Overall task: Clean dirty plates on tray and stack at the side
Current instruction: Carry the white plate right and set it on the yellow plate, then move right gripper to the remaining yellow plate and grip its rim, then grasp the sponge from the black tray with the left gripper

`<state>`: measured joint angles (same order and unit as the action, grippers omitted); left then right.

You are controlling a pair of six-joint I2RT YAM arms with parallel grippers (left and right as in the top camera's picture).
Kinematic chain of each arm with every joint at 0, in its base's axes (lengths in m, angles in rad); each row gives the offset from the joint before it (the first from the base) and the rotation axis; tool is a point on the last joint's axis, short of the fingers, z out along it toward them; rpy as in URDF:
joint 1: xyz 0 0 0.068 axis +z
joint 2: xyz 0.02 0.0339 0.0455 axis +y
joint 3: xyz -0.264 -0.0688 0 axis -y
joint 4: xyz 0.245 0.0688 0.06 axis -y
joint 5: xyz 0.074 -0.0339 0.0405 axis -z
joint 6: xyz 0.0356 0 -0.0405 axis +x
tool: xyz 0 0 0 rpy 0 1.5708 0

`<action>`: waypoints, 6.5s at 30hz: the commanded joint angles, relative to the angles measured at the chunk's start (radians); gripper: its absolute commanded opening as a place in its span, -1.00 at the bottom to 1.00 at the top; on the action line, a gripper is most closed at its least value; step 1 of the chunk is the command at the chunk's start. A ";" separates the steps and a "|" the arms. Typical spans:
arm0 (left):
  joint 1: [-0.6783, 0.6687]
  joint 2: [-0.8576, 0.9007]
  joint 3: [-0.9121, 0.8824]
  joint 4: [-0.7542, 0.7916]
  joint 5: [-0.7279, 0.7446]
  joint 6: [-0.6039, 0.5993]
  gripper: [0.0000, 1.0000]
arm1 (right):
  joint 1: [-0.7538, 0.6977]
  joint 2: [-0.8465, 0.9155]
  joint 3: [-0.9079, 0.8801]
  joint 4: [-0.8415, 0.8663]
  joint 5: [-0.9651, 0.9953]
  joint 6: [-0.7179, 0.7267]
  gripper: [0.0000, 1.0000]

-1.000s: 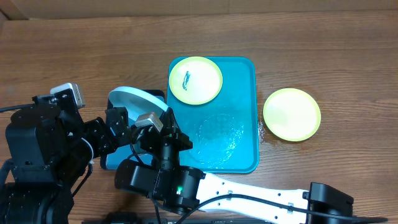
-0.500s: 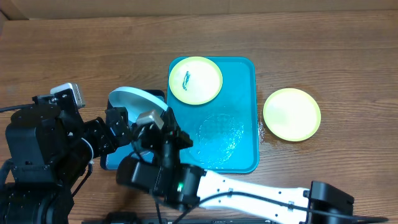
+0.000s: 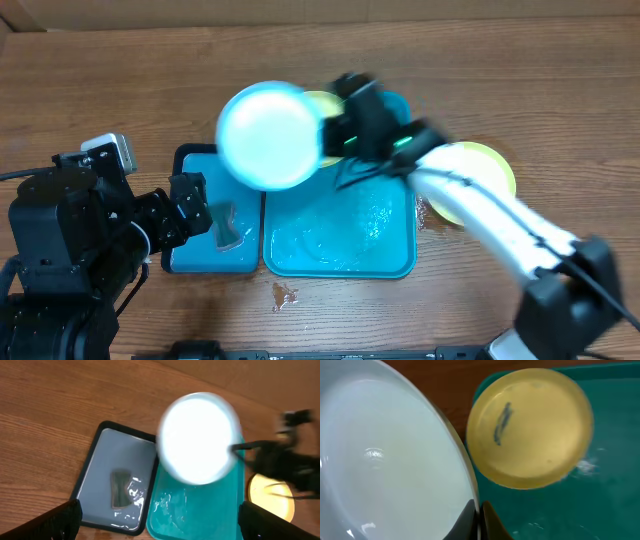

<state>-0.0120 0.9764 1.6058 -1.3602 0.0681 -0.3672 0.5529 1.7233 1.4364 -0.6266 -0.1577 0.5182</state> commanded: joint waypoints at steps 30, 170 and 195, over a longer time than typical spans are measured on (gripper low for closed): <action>0.007 -0.001 0.014 0.050 0.000 -0.014 1.00 | -0.570 -0.047 -0.002 -0.434 -0.130 -0.307 0.04; -0.041 0.784 -0.583 0.505 -0.055 0.127 -0.92 | -0.091 -0.352 -0.236 -0.371 0.045 -0.132 -0.14; -0.227 0.789 -0.060 0.207 0.147 0.115 -0.92 | -0.091 0.005 -0.239 -0.220 0.129 -0.121 -0.14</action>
<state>-0.1909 1.7641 1.5417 -1.1679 0.1669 -0.2333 0.4652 1.6733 1.2022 -0.8627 -0.0406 0.3920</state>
